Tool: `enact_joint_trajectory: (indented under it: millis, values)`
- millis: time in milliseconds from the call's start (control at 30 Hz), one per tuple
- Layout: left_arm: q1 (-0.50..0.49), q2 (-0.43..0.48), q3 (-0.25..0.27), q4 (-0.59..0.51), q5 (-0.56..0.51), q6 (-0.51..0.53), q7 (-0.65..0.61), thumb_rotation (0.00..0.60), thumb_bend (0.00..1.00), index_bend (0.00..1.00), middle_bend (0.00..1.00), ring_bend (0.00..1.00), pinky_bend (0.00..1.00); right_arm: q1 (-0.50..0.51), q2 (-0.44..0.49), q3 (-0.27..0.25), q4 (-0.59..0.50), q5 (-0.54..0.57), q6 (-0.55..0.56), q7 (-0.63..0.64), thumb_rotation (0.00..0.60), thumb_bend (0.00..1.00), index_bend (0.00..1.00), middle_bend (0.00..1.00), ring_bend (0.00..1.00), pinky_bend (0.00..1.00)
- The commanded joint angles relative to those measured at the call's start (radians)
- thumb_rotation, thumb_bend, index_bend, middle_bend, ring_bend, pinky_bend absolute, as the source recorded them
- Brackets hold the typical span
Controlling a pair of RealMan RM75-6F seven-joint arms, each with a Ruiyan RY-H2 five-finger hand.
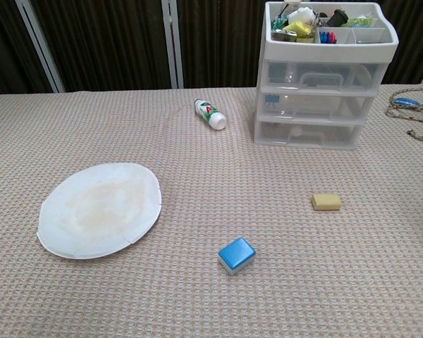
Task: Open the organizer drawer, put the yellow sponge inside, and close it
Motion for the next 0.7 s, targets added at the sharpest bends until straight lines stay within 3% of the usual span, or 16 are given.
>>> enact_joint_trajectory:
  millis: [33,100,133,167,267,467,700]
  values:
    - [0.000,-0.001,0.001,-0.001,0.007,0.004,0.001,0.600,0.11,0.07,0.00,0.00,0.00,-0.001,0.003,0.000,-0.002,0.000,0.004,0.009,0.600,0.10,0.00,0.00,0.00,0.00]
    - [0.001,-0.001,0.002,-0.001,0.010,0.006,0.003,0.600,0.11,0.07,0.00,0.00,0.00,0.001,0.004,0.009,-0.009,-0.006,0.017,0.027,0.600,0.10,0.01,0.06,0.02,0.05]
    - [0.001,-0.001,0.002,-0.001,0.010,0.007,0.002,0.600,0.11,0.07,0.00,0.00,0.00,0.004,0.003,0.020,-0.013,-0.011,0.032,0.042,0.600,0.10,0.02,0.14,0.09,0.13]
    - [0.001,-0.001,0.002,0.000,0.010,0.007,0.001,0.600,0.11,0.07,0.00,0.00,0.00,0.007,0.001,0.026,-0.015,-0.014,0.039,0.049,0.600,0.10,0.04,0.24,0.19,0.25]
    - [0.001,-0.001,0.000,0.000,0.007,0.006,-0.003,0.600,0.11,0.07,0.00,0.00,0.00,0.026,-0.004,0.057,-0.040,-0.014,0.049,0.073,0.600,0.11,0.07,0.48,0.46,0.49]
    - [-0.002,-0.002,-0.002,0.004,0.010,0.008,-0.009,0.600,0.10,0.07,0.00,0.00,0.00,0.093,-0.013,0.126,-0.204,0.135,-0.086,0.065,0.600,0.15,0.07,0.71,0.69,0.61]
    - [0.001,-0.006,-0.008,0.017,0.013,0.024,-0.017,0.600,0.11,0.06,0.00,0.00,0.00,0.184,-0.060,0.231,-0.418,0.473,-0.285,0.118,0.600,0.25,0.08,0.79,0.77,0.68]
